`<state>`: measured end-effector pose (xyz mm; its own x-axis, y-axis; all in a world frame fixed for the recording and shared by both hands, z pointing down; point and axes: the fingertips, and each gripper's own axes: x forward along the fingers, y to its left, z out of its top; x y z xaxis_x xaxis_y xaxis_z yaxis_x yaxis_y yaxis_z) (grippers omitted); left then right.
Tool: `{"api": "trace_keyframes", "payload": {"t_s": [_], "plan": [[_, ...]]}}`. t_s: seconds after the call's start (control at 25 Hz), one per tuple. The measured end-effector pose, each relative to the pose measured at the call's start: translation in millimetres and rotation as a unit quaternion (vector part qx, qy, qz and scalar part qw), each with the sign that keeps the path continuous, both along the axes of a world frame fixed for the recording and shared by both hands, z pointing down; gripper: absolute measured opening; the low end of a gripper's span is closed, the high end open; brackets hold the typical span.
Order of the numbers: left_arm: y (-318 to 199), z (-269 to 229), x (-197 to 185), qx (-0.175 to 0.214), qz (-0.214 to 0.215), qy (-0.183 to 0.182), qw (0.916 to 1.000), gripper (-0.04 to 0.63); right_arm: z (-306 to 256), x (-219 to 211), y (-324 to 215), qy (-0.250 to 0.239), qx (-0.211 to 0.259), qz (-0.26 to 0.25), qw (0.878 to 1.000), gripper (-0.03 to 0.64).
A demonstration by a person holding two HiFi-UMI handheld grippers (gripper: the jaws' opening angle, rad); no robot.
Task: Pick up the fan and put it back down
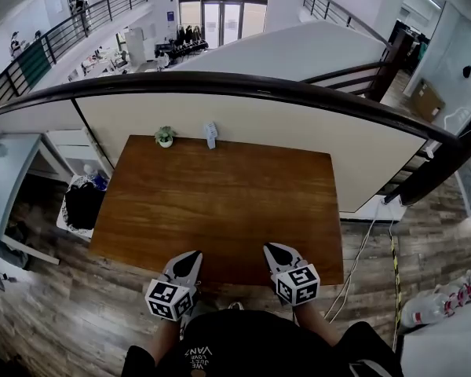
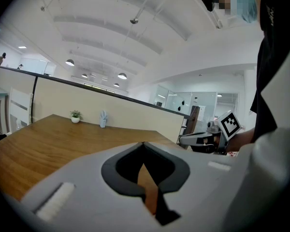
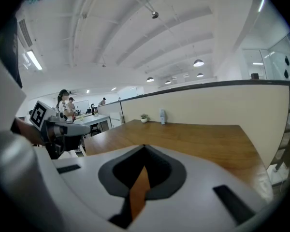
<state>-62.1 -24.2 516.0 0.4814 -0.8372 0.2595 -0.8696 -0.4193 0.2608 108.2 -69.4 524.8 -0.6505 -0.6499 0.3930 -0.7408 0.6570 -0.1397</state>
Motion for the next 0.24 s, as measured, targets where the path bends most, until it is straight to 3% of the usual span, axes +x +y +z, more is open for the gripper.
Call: {"api": "trace_keyframes", "payload": {"t_s": [0.24], "plan": [[-5.2,0.5,2.9,0.003,0.002,-0.002,1.0000,0.012,-0.1,1.8,-4.6,0.003,0.002,-0.004,1.000,0.012]]}}
